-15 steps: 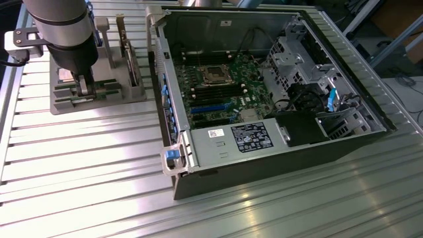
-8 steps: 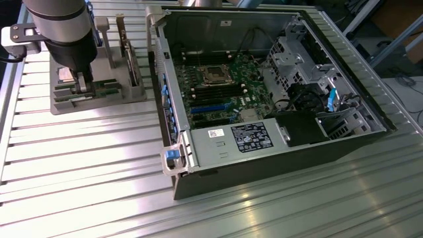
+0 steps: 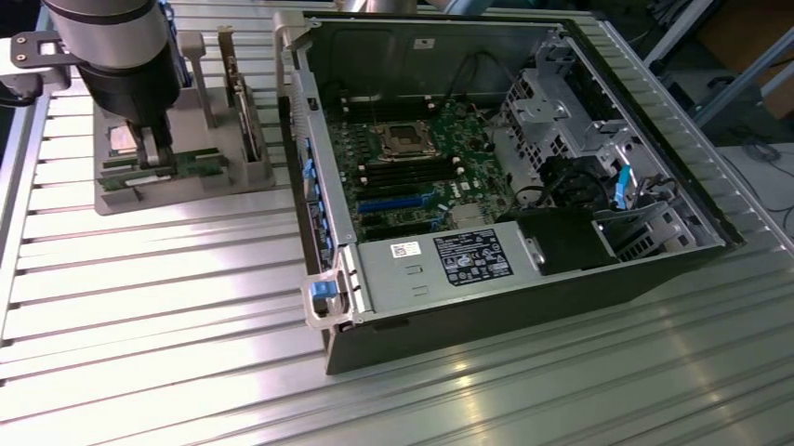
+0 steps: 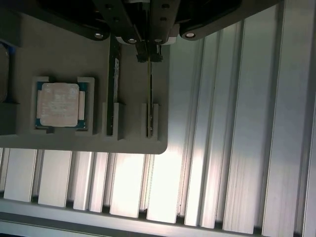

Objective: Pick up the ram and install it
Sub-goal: 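Pick up the ram and move it above insertion slot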

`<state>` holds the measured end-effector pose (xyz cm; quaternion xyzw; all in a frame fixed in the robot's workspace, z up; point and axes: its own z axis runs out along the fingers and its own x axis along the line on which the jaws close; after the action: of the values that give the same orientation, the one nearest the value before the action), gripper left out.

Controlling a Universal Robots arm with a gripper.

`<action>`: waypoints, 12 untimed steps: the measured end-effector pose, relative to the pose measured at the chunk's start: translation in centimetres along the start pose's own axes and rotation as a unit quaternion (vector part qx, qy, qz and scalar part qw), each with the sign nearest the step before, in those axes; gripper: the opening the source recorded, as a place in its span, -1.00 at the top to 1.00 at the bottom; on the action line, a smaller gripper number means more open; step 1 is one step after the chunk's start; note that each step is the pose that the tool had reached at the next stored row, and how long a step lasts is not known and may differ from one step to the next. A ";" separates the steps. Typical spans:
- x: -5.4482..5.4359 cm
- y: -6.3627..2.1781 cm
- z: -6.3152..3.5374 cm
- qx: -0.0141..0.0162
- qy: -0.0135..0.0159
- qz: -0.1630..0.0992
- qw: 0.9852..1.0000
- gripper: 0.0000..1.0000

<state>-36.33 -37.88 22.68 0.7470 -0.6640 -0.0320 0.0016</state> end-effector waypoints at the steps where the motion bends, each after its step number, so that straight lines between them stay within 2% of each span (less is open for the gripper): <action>1: 0.0 0.01 -0.11 0.000 0.000 0.000 1.000 0.76; 12: -0.1 0.06 -1.26 0.000 0.000 0.000 1.000 0.76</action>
<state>-36.33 -37.89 23.94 0.7470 -0.6640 -0.0320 0.0017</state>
